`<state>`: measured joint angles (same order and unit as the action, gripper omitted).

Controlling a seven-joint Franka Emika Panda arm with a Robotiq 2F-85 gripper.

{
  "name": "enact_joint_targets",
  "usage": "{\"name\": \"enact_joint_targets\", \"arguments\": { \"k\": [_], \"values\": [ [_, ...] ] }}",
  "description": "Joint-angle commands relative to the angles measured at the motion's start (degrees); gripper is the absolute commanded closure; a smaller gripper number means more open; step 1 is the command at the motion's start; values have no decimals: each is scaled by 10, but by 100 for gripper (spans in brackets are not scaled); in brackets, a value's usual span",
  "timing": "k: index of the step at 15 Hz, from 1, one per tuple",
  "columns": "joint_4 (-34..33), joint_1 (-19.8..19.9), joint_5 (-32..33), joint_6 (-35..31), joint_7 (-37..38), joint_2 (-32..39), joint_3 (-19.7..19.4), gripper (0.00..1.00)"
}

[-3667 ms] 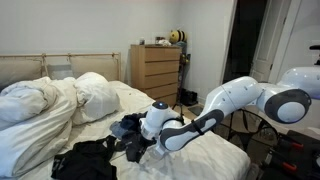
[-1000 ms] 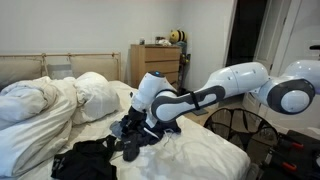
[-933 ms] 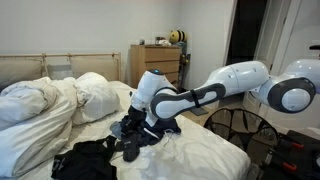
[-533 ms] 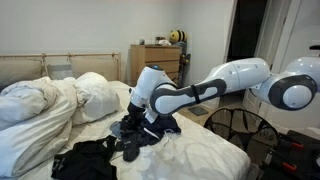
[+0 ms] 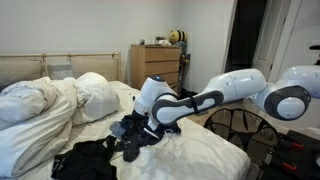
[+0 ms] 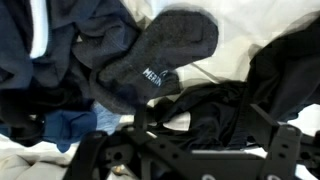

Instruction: Put some of the clothes on the bed in the laundry hamper

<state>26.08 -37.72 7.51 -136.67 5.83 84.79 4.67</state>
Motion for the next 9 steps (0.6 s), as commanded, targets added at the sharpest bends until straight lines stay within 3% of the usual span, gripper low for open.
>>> {"name": "enact_joint_targets", "arguments": {
  "k": [1,6,9],
  "values": [
    [28,13,-6,-73,-23,5,8,0],
    [69,18,-10,-146,-78,8,33,0],
    [88,21,-17,-138,-84,9,49,0]
  ]
}}
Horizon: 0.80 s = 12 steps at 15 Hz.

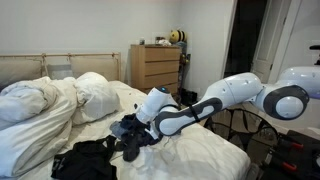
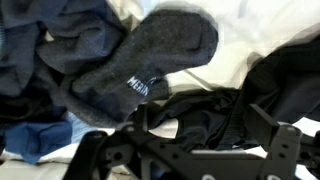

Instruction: Put some of the clothes on the bed in the laundry hamper

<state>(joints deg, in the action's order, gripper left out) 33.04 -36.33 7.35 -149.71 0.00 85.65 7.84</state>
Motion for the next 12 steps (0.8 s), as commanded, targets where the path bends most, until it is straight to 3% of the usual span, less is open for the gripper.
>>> {"name": "enact_joint_targets", "arguments": {
  "k": [1,12],
  "values": [
    [20,5,-27,-2,-27,0,14,0],
    [64,10,-45,10,-17,2,12,0]
  ]
}}
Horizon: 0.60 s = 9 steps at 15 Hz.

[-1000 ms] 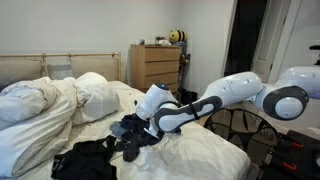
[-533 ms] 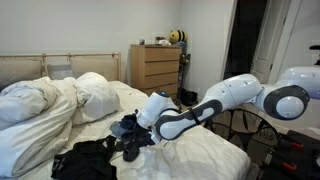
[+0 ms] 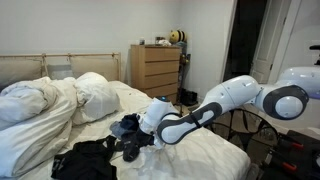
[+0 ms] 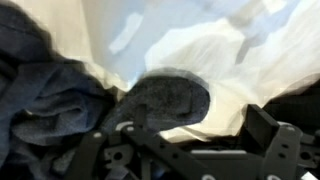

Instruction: Put some of the clothes on the bed in the laundry hamper

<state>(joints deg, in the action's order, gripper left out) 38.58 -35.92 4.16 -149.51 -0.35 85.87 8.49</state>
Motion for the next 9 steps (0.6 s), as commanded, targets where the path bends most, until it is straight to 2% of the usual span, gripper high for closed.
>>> {"name": "enact_joint_targets", "arguments": {
  "k": [1,5,6,7,9],
  "values": [
    [11,7,-13,7,-14,0,5,0],
    [19,8,-11,6,-14,1,5,0],
    [21,9,-10,4,-16,1,5,25],
    [22,9,-9,3,-17,1,5,28],
    [24,8,-7,-3,-17,1,1,44]
  ]
}}
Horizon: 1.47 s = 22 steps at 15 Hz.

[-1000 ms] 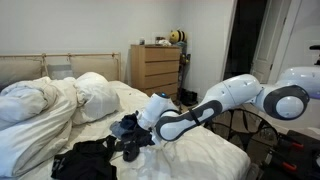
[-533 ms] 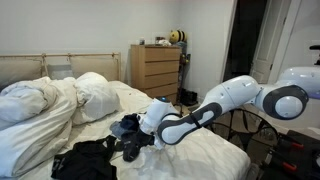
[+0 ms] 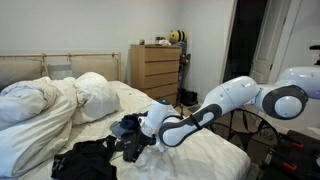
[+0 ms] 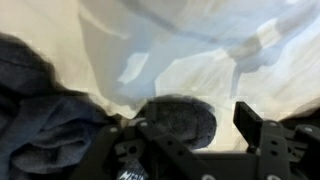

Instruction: Put some of the clothes on the bed in the laundry hamper

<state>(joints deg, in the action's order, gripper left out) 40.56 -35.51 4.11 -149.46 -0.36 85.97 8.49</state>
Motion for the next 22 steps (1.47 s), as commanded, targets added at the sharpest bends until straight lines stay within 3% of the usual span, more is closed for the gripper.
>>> {"name": "enact_joint_targets", "arguments": {
  "k": [1,7,15,22],
  "values": [
    [4,4,-6,-4,-18,0,1,51],
    [6,1,3,-16,-21,0,-12,97],
    [-9,-2,4,-23,-12,0,-19,100],
    [-125,-27,-2,-10,-13,-10,-6,100]
  ]
}}
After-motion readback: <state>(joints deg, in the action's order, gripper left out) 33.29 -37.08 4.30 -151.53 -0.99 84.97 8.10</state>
